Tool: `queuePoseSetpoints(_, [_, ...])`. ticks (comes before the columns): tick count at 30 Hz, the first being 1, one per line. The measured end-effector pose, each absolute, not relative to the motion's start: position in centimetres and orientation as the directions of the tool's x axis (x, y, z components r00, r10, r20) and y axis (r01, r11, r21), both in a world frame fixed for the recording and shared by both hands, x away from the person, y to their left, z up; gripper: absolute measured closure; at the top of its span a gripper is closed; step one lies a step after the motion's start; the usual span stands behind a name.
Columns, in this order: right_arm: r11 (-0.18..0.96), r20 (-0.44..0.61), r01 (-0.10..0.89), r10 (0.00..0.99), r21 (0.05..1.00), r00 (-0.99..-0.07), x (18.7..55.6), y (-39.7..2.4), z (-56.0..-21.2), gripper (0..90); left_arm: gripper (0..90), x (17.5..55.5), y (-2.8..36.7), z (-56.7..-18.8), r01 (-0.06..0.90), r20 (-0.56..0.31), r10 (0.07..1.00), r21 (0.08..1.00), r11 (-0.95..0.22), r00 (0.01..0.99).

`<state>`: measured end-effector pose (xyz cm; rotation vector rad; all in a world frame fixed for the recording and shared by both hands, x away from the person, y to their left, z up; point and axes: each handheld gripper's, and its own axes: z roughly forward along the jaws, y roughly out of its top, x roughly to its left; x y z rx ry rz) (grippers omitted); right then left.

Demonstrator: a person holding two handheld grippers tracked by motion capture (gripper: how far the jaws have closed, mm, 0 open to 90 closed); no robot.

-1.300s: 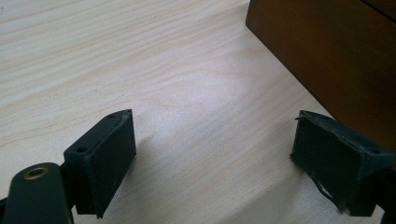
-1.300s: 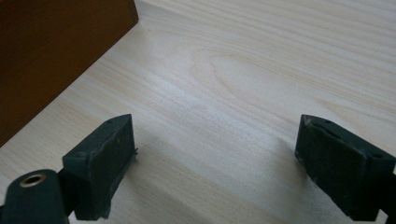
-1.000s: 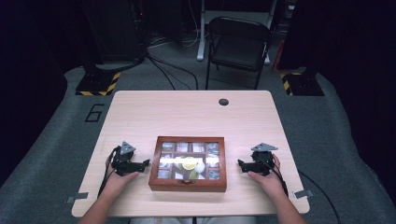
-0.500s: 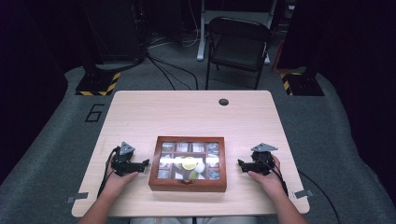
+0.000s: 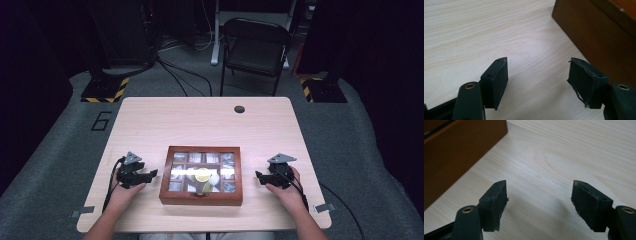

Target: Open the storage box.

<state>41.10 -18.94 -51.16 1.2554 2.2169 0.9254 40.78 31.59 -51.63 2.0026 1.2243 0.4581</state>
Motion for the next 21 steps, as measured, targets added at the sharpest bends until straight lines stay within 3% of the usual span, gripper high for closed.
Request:
queuePoseSetpoints(8, [0.406, -0.065, 0.526, 0.832, 0.747, -0.551, 39.6, -18.1, -49.7, 31.2, 33.4, 39.9, 31.2, -50.5, 0.597, -0.096, 0.861, 0.759, -0.262, 0.500])
queuePoseSetpoints(21, [0.303, 0.024, 0.533, 0.853, 0.790, -0.521, 38.4, -18.9, -48.2, 32.5, 33.4, 38.5, 31.8, -49.0, 0.587, -0.140, 0.866, 0.785, -0.198, 0.479])
